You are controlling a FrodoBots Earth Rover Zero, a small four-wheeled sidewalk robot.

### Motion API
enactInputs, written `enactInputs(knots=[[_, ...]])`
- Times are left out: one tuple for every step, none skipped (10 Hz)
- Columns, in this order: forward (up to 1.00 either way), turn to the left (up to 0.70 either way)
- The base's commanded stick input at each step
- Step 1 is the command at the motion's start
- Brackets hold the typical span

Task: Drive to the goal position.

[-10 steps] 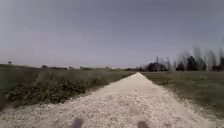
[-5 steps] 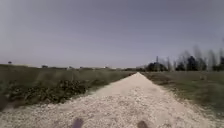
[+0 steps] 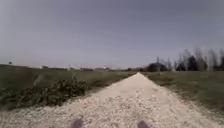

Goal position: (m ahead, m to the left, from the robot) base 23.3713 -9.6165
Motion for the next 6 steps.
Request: enactInputs(knots=[[0.7, 0.0], [0.7, 0.0], [0.7, 0.0], [0.7, 0.0], [0.7, 0.0], [0.7, -0.01]])
